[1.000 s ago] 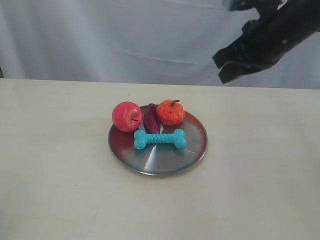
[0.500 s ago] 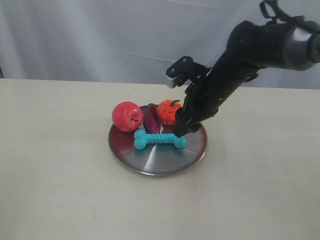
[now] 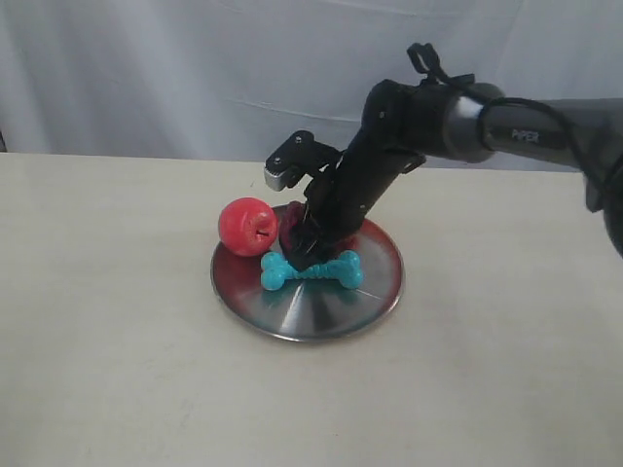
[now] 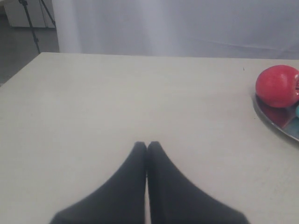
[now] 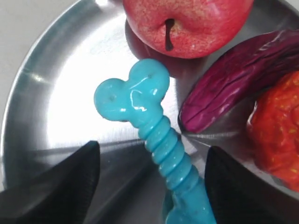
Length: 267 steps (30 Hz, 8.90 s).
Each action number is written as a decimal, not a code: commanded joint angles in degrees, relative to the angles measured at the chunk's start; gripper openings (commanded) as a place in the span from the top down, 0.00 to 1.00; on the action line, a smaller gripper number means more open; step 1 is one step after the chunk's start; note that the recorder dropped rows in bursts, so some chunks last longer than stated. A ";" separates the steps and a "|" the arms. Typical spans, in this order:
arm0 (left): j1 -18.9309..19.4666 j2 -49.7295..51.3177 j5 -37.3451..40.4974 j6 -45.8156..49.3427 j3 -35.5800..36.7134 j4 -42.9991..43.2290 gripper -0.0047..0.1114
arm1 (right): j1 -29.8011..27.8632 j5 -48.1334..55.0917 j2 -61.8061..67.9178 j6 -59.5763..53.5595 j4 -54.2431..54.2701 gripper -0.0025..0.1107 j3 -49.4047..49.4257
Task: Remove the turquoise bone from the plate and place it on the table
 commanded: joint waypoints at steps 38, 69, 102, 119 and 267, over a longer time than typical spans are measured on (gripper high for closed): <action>-0.44 -0.07 -0.31 -0.24 0.15 -0.08 0.96 | 1.44 5.17 -8.39 10.29 -1.62 0.98 -3.20; -0.44 -0.07 -0.31 -0.24 0.15 -0.08 0.96 | -15.91 8.70 -34.90 43.10 -23.25 0.98 19.87; -0.44 -0.07 -0.31 -0.24 0.15 -0.08 0.96 | -15.49 -8.34 -11.50 39.97 -10.58 0.93 29.88; -0.44 -0.07 -0.31 -0.24 0.15 -0.08 0.96 | -15.49 -2.79 -24.04 39.12 -11.05 0.71 27.68; -0.44 -0.07 -0.31 -0.24 0.15 -0.07 0.96 | -22.02 -27.42 -128.48 44.16 -13.60 0.98 101.62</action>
